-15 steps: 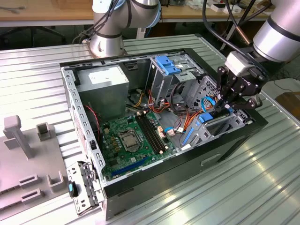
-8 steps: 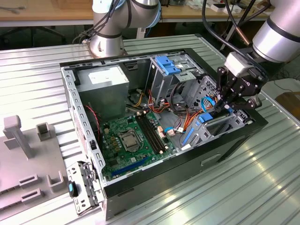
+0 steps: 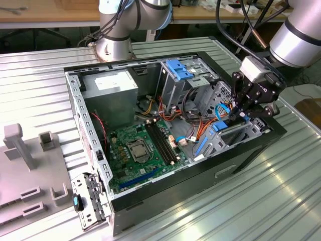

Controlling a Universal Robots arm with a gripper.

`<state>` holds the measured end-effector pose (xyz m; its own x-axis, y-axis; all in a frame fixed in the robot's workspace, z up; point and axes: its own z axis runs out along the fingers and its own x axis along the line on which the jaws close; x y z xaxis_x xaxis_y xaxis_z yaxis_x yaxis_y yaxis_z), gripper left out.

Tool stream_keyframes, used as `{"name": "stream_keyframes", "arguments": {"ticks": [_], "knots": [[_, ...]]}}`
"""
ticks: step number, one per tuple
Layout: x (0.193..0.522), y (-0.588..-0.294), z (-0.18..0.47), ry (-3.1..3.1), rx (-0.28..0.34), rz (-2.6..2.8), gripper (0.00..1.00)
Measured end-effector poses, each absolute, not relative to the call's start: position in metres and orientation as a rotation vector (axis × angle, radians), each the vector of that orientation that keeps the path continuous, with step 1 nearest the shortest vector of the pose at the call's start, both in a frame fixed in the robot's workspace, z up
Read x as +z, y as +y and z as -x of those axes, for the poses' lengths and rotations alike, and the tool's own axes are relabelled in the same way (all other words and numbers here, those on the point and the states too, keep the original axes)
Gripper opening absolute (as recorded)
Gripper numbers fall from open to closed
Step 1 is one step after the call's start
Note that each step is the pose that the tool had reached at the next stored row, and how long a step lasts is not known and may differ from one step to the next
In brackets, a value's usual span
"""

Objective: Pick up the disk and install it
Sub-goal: 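Insert the second disk wire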

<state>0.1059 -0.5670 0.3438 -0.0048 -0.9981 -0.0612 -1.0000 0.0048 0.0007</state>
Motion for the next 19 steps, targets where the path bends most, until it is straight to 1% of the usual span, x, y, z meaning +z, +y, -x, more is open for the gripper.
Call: {"name": "stream_keyframes", "arguments": {"ticks": [9,19], "knots": [[0.3447,-0.5670,-0.1059,2.196,0.067,2.186,0.17],[0.3375,-0.5681,-0.1059,2.194,0.072,2.184,0.17]]}}
